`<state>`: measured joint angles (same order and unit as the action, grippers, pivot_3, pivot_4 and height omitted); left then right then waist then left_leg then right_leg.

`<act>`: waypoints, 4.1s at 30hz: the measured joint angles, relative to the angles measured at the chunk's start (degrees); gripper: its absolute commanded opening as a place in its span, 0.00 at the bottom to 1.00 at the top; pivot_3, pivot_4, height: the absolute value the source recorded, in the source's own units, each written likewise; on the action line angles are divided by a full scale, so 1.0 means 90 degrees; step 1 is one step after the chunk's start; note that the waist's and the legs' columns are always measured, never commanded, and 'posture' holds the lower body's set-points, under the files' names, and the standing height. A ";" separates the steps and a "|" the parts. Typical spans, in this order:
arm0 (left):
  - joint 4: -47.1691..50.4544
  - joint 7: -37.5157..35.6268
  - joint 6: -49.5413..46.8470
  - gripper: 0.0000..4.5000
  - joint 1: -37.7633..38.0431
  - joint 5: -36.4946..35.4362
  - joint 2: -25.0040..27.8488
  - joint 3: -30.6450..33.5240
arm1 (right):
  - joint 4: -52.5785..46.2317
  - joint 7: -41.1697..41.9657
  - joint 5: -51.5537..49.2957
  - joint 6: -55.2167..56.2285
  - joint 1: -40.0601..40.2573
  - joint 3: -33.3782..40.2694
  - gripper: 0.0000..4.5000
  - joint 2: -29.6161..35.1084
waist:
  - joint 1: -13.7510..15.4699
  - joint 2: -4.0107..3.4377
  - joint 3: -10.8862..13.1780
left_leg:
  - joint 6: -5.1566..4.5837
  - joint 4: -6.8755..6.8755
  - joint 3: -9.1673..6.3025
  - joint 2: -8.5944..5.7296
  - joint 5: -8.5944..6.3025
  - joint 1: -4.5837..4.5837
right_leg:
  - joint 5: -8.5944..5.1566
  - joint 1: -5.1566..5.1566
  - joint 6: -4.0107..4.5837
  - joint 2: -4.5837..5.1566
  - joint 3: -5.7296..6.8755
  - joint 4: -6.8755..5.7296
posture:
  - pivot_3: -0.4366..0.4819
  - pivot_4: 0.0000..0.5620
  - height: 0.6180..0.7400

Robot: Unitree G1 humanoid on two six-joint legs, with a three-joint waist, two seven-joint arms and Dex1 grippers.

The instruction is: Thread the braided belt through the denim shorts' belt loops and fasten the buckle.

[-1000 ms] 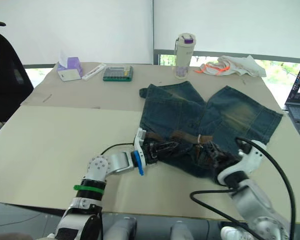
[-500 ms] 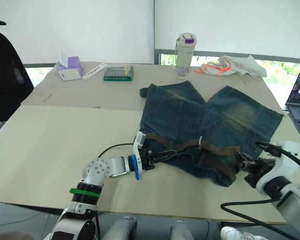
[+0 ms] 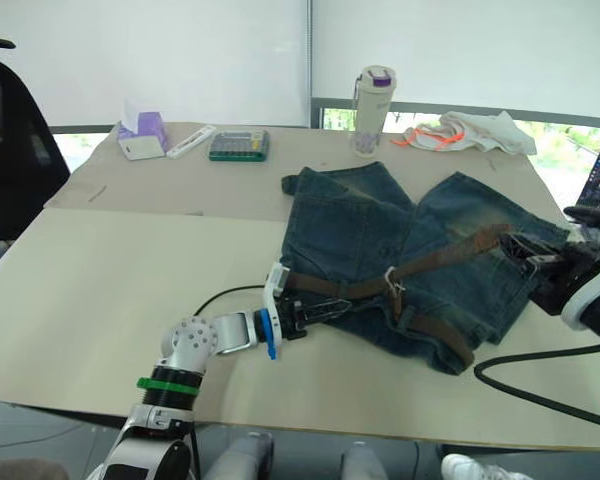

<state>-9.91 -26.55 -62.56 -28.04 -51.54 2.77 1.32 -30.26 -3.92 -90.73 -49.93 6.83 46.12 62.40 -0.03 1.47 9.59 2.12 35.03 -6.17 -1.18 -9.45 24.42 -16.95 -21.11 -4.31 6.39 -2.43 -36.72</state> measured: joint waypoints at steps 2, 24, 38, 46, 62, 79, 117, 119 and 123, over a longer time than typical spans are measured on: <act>0.0028 -0.0001 -0.0002 0.83 0.0017 0.0002 0.0021 0.0005 | 0.0096 -0.0060 -0.0351 0.0002 -0.0342 -0.0016 0.00 0.0154 | -0.0005 0.0000 0.0001 | 0.0000 0.0000 0.0000 0.0000 0.0000 0.0000 | 0.0000 0.0000 0.0000 0.0000 0.0000 -0.0001 | 0.48 0.27 1.00; 0.0402 0.1171 -0.0453 0.83 -0.0671 -0.3358 -0.1007 0.1981 | -0.0435 -0.2072 -0.0056 0.1894 -0.2511 -0.3850 0.00 -0.3303 | -0.0073 0.0014 0.0020 | -0.0002 0.0011 -0.0006 0.0001 0.0002 0.0012 | 0.0002 -0.0014 0.0000 -0.0003 0.0002 -0.0016 | 0.48 0.27 1.00; -0.0014 0.3126 0.0084 0.83 -0.0598 -0.5404 -0.1219 0.1465 | -0.0454 -0.1674 0.1593 0.2268 -0.2398 -0.4296 0.00 -0.4775 | -0.0089 0.0012 0.0019 | -0.0003 0.0010 -0.0006 0.0003 0.0002 -0.0004 | 0.0003 -0.0016 0.0002 -0.0007 -0.0005 -0.0037 | 0.48 0.27 1.00; -0.0509 0.3364 0.0648 0.83 -0.0602 -0.5423 -0.1220 0.1365 | -0.0730 -0.1519 0.1455 0.2260 -0.2219 -0.4363 0.00 -0.4908 | -0.0090 0.0012 0.0019 | -0.0003 0.0007 -0.0006 0.0003 0.0002 -0.0004 | 0.0003 -0.0016 0.0003 -0.0008 -0.0005 -0.0036 | 0.48 0.27 1.00; -0.0507 0.3387 0.0881 0.20 -0.0602 -0.5525 -0.1221 0.1236 | -0.0732 -0.1526 0.1501 0.2259 -0.1983 -0.4487 0.00 -0.4993 | -0.0094 0.0011 0.0019 | -0.0003 0.0007 -0.0006 0.0003 0.0002 -0.0005 | 0.0003 -0.0016 0.0003 -0.0008 -0.0005 -0.0036 | 0.48 0.27 1.00; -0.0500 0.3510 0.0986 0.20 -0.0602 -0.5554 -0.1216 0.1197 | -0.0732 -0.1539 0.1583 0.2247 -0.1986 -0.4513 0.00 -0.4965 | -0.0094 0.0011 0.0019 | -0.0003 0.0007 -0.0006 0.0003 0.0002 -0.0005 | 0.0003 -0.0016 0.0003 -0.0008 -0.0006 -0.0036 | 0.48 0.27 1.00; -0.0737 0.3204 0.0948 0.20 -0.0602 -0.5269 -0.1211 0.1318 | -0.0706 -0.1519 0.1955 0.2045 -0.2075 -0.4572 0.00 -0.4846 | -0.0094 0.0011 0.0019 | -0.0003 0.0007 -0.0006 0.0003 0.0002 -0.0005 | 0.0003 -0.0016 0.0003 -0.0008 -0.0005 -0.0036 | 0.48 0.27 1.00; -0.0721 0.3063 0.0907 0.36 -0.0602 -0.5260 -0.1207 0.1314 | -0.0706 -0.1518 0.1953 0.2043 -0.2099 -0.4572 0.00 -0.4846 | -0.0093 0.0011 0.0019 | -0.0003 0.0007 -0.0006 0.0003 0.0002 -0.0004 | 0.0003 -0.0016 0.0003 -0.0008 -0.0005 -0.0036 | 0.48 0.27 1.00; -0.0562 0.2998 0.0761 0.68 -0.0602 -0.5223 -0.1166 0.1276 | -0.0705 -0.1518 0.1950 0.2025 -0.2104 -0.4572 0.00 -0.4845 | -0.0093 0.0011 0.0019 | -0.0003 0.0007 -0.0006 0.0003 0.0002 -0.0004 | 0.0003 -0.0016 0.0003 -0.0008 -0.0005 -0.0035 | 0.48 0.27 1.00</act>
<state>-14.97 0.43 -55.70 -33.46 -98.55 -7.72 12.80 -36.61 -17.58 -73.18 -31.70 -12.11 4.98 18.79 -0.86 1.57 9.76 2.10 35.10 -6.22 -1.15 -9.43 24.38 -16.92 -21.25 -4.29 6.32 -2.48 -37.04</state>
